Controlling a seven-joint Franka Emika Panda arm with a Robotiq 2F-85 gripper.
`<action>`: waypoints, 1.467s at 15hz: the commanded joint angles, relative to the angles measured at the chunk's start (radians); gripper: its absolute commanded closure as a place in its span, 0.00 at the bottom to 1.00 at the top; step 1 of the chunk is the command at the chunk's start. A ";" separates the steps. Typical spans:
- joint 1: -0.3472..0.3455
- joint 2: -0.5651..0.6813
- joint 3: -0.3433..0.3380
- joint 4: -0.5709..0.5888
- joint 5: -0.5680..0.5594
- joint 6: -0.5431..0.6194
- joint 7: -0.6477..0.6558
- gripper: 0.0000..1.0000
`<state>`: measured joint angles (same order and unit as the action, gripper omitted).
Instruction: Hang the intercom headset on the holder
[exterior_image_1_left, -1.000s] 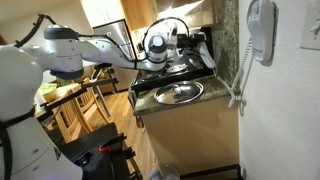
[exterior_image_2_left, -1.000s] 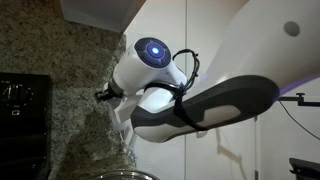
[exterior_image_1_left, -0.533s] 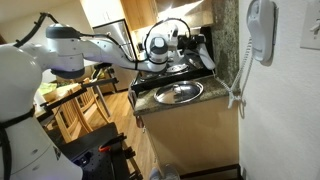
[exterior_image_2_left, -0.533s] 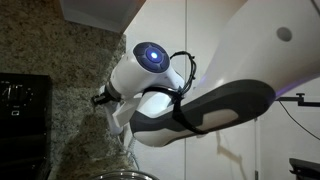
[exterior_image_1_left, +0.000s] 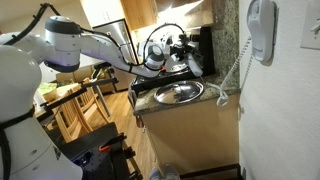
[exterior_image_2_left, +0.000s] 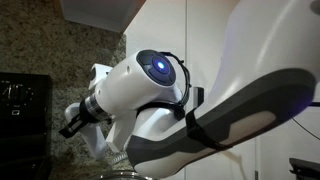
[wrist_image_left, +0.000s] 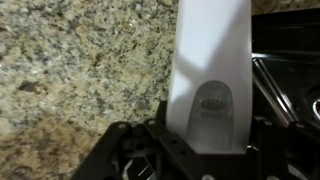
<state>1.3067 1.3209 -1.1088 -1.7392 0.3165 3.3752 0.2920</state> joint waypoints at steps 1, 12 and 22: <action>-0.085 -0.161 0.131 0.011 -0.136 -0.017 -0.178 0.66; -0.252 -0.294 0.338 0.039 -0.447 -0.428 -0.335 0.66; -0.489 -0.390 0.670 0.212 -0.607 -0.426 -0.356 0.66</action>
<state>0.9179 0.9655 -0.5687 -1.5929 -0.2505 2.9769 -0.0176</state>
